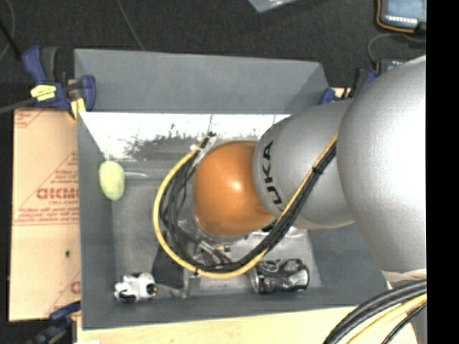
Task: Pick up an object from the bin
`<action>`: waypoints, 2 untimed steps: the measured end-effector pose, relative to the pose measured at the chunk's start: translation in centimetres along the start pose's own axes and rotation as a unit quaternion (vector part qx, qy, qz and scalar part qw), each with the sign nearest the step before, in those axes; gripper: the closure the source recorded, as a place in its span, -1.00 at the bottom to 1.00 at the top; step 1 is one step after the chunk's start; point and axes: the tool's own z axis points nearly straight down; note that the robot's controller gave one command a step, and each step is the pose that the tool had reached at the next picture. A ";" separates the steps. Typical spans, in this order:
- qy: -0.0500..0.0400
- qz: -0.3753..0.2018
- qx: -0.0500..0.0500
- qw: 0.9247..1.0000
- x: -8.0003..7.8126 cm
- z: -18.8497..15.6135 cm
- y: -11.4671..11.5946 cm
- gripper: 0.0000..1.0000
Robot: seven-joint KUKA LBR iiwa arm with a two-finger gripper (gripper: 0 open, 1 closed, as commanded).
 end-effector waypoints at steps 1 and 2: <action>-0.004 -0.182 0.000 0.983 -0.6 4.6 -1.3 1.00; -0.004 -0.182 0.000 0.983 -0.6 4.6 -1.3 1.00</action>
Offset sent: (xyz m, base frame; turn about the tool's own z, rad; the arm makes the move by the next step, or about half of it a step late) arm 0.0000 0.0000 0.0000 0.0000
